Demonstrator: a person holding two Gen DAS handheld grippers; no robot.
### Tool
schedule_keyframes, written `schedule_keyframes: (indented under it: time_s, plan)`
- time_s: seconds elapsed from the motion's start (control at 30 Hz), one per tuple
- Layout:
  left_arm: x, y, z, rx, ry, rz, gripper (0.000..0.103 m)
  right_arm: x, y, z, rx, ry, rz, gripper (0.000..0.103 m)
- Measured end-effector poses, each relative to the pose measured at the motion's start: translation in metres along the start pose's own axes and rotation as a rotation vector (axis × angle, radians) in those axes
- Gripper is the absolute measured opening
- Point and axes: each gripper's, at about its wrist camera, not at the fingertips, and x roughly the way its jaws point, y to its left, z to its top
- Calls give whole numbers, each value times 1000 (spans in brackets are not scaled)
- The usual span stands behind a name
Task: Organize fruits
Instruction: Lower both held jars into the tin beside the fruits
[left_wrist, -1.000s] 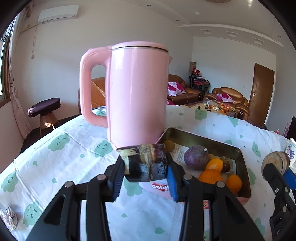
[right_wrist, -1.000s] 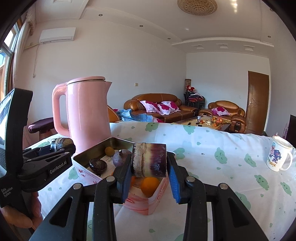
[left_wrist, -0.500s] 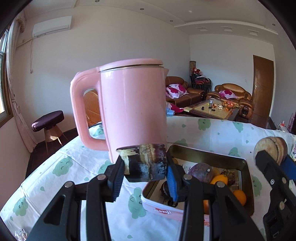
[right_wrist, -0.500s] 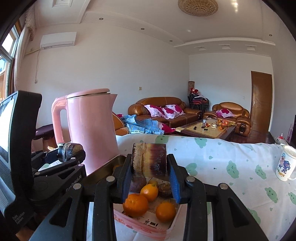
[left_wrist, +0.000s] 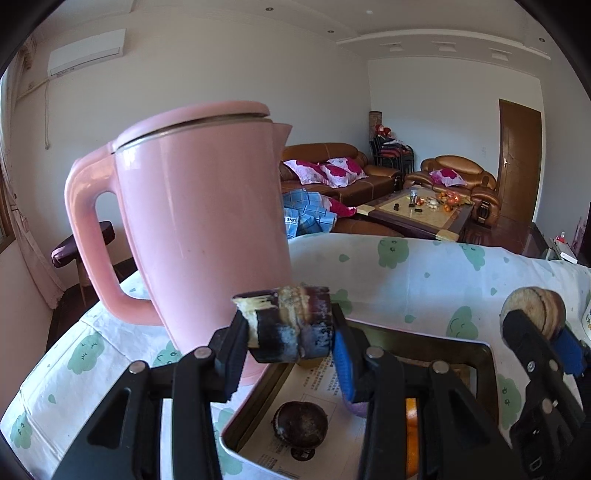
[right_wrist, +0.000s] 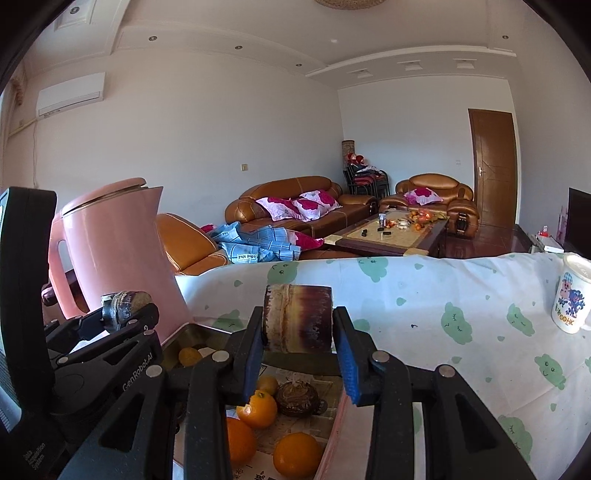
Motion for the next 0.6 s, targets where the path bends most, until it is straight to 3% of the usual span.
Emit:
schedule_keyframes:
  time_s: [0.43, 0.6]
  plan:
    - [31, -5, -6, 27, 87, -13, 42, 38, 4, 0, -8, 97, -35, 38]
    - [42, -8, -11, 45, 134, 1, 42, 50, 3, -5, -36, 172, -31, 39]
